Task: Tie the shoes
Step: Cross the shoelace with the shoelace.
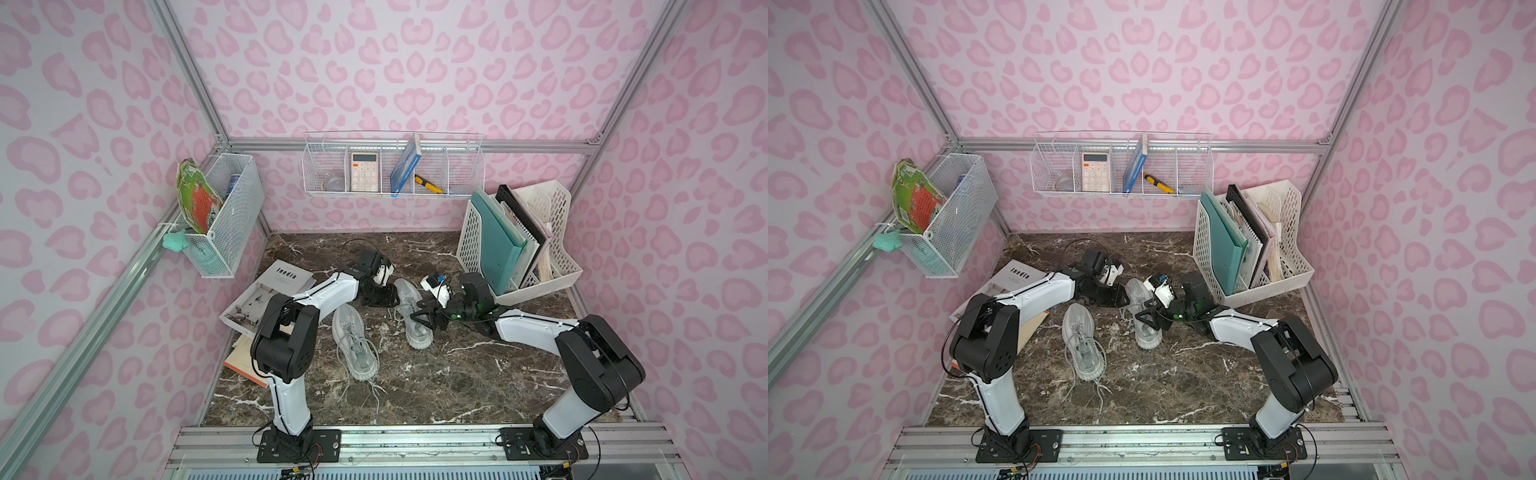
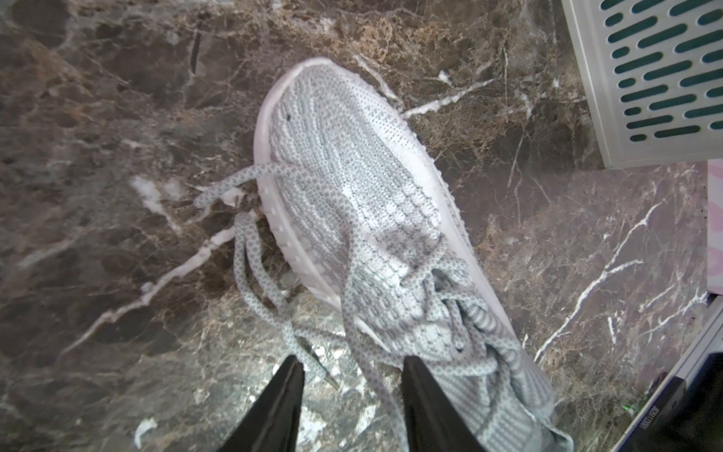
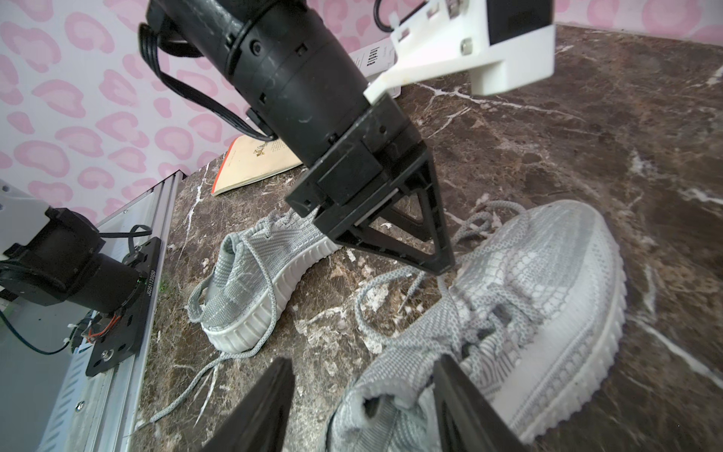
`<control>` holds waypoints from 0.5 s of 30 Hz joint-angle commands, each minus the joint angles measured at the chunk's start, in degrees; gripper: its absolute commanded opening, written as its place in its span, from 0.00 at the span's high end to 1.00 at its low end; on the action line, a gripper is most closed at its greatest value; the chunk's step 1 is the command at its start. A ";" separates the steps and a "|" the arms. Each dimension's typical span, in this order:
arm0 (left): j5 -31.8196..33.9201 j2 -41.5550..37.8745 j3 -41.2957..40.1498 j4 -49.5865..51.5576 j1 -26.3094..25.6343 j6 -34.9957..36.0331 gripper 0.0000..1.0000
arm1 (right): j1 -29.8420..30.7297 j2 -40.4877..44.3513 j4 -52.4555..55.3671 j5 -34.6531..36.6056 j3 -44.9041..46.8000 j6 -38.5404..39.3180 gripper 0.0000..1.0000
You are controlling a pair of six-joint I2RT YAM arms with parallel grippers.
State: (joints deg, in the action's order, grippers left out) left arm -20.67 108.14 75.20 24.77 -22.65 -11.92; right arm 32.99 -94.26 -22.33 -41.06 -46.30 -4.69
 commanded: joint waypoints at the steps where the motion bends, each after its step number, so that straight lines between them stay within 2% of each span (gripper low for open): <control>1: -1.40 0.40 0.32 1.10 -0.02 4.41 0.52 | -0.12 -0.11 -0.88 -0.16 0.14 -0.14 0.40; 9: -2.89 0.58 0.99 3.44 -0.11 9.27 0.47 | -0.23 -0.74 -0.78 -0.34 -0.01 -0.15 0.40; 15: -2.44 0.73 1.89 5.48 -0.28 13.47 0.50 | -0.18 -1.50 -0.70 -0.69 -0.19 -0.32 0.40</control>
State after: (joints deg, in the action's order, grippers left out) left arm -22.44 108.40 76.47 27.88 -22.90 -2.11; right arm 32.77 -95.53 -22.28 -41.12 -46.26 -4.69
